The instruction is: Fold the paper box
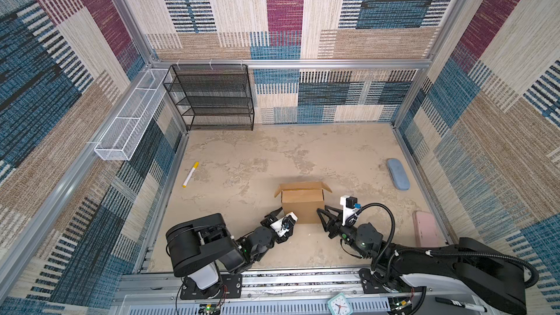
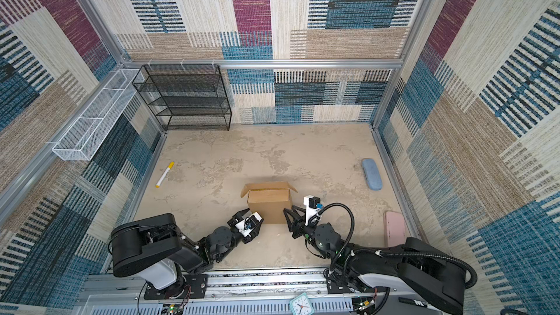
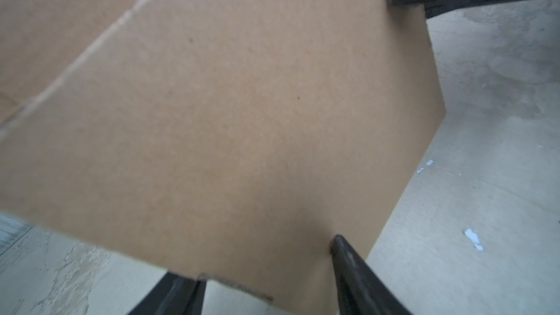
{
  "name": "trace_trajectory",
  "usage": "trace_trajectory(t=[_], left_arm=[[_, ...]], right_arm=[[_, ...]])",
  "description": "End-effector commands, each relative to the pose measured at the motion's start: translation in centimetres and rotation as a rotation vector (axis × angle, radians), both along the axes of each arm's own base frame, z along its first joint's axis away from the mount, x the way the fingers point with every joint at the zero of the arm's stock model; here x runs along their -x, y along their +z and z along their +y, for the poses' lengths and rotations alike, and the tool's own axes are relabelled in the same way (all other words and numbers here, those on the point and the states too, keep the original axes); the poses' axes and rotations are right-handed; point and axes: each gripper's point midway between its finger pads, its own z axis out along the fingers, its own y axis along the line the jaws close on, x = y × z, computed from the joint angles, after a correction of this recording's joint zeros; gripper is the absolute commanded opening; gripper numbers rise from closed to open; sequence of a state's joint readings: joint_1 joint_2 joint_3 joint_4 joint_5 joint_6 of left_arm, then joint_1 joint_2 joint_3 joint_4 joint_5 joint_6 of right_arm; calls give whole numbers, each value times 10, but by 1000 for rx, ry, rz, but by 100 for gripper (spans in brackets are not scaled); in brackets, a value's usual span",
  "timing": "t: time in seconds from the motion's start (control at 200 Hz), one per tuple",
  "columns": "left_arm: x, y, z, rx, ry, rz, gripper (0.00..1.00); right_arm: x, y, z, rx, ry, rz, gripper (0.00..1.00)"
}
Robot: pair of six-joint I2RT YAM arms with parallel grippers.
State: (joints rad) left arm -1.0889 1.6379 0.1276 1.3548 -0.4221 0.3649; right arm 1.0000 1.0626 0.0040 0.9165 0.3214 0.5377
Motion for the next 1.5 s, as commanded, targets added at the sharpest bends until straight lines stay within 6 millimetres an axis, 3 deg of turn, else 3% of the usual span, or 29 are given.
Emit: trace_trajectory(t=[0.0,0.491,1.497], left_arm=[[2,12,-10,34,-38,-35,67],[-1,8,-8,4,3,-47,68],[-2,2,-6,-15,43,-44,72]], right_arm=[[30,-71,-35,126,29,120,45],[26,-87,-44,174,-30,178,47],[27,-90,-45,255,-87,149,49]])
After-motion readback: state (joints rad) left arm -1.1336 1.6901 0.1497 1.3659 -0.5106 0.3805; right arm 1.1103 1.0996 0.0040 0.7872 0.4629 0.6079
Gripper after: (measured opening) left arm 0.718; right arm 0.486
